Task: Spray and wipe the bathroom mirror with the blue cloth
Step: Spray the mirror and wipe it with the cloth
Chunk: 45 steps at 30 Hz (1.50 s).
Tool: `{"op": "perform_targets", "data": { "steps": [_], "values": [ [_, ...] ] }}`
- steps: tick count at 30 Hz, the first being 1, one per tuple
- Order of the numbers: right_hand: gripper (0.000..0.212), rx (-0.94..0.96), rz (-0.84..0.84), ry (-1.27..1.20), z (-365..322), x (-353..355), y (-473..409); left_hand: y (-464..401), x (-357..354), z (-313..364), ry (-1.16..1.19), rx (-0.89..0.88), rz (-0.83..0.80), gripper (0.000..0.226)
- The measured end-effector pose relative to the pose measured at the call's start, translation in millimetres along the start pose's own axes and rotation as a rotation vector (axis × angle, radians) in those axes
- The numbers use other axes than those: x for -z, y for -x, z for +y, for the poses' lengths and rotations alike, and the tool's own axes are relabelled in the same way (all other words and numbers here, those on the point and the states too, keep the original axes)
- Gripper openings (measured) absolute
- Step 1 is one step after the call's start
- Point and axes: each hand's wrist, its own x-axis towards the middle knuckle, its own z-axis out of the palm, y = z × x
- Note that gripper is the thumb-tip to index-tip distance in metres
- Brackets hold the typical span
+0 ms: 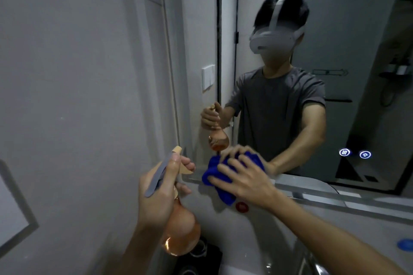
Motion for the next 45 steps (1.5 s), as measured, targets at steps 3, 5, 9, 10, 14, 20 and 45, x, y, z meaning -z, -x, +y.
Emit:
{"op": "perform_targets", "data": {
  "steps": [3,5,9,10,14,20,45],
  "values": [
    [0.040,-0.192,0.187,0.095,54,34,-16,4,-13,-3,0.014,0.052,-0.049,0.036],
    [0.042,-0.341,0.256,0.156,92,60,-35,7,-22,-1,0.016,0.043,-0.077,0.037],
    [0.043,-0.607,0.308,0.227,126,86,-51,12,-36,9,-0.028,-0.048,-0.153,0.039],
    [0.043,-0.633,0.318,0.225,122,85,-49,13,-38,12,-0.029,-0.062,-0.166,0.039],
    [0.048,-0.466,0.204,0.180,76,58,-15,16,-43,16,-0.041,-0.076,-0.187,0.035],
    [0.059,-0.301,-0.237,-0.050,0,44,33,31,-34,11,-0.085,-0.070,-0.215,0.019],
    [0.044,-1.533,-0.010,-1.913,-194,189,49,173,109,-33,-0.058,0.355,0.041,0.017]
  ]
}}
